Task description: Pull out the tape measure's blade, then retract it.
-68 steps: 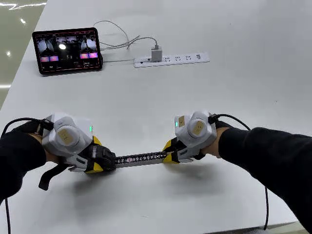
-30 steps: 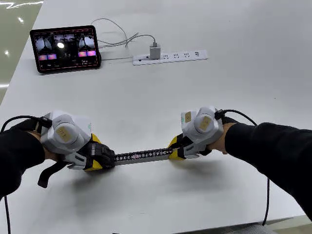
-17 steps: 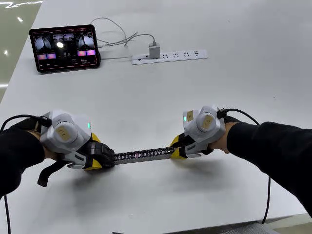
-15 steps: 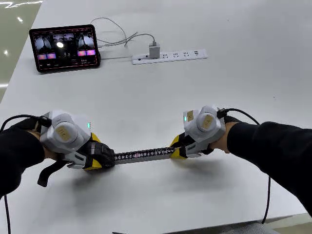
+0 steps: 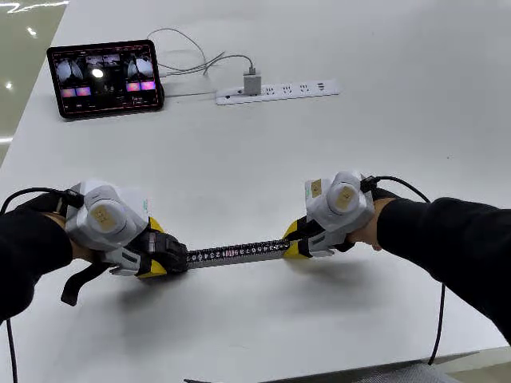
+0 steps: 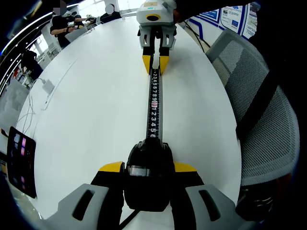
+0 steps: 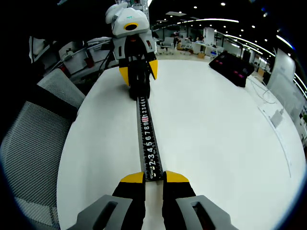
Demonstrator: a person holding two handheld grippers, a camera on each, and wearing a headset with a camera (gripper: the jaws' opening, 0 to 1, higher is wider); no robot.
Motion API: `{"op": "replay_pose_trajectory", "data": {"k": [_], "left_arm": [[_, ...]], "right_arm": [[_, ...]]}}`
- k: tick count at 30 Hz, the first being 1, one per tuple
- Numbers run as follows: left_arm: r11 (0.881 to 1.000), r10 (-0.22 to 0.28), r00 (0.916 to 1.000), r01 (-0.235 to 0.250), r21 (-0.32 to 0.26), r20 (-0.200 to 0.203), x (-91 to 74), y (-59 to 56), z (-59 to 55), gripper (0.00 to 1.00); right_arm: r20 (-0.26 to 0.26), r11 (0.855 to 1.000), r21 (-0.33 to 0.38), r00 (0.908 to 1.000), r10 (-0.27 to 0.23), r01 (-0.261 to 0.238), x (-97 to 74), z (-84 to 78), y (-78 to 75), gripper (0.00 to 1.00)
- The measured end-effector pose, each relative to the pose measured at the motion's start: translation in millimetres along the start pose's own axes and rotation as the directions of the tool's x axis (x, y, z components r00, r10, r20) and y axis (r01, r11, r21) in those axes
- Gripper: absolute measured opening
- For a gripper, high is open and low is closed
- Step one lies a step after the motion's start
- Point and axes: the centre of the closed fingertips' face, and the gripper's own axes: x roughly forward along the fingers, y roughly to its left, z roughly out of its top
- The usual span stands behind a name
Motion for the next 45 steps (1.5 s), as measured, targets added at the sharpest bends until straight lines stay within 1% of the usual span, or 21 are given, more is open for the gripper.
{"op": "replay_pose_trajectory", "data": {"k": [7, 16, 36, 45], "left_arm": [[1.0, 0.001, 1.0, -0.001, 0.0, -0.001, -0.8, -1.0, 1.5, 0.31], [1.0, 0.001, 1.0, -0.001, -0.003, 0.001, -1.3, -2.5, 3.9, 0.31], [1.0, 0.013, 0.9999, -0.013, 0.0, 0.005, -0.9, -1.9, 2.9, 0.31], [1.0, 0.009, 0.9999, -0.009, -0.004, 0.006, -0.7, -1.3, 3.4, 0.31]], "right_arm": [[-0.003, 1.0, -0.008, 1.0, -0.002, 0.002, -2.9, -4.0, -0.2, 0.08], [-0.005, 1.0, 0.0, 1.0, -0.007, 0.007, -7.1, -10.5, -0.8, 0.08], [-0.006, 1.0, 0.021, 0.9997, -0.023, 0.023, -18.9, -24.8, -3.6, 0.08], [-0.006, 0.999, 0.034, 0.9998, -0.021, 0.021, -23.7, -30.0, -6.6, 0.08]]}}
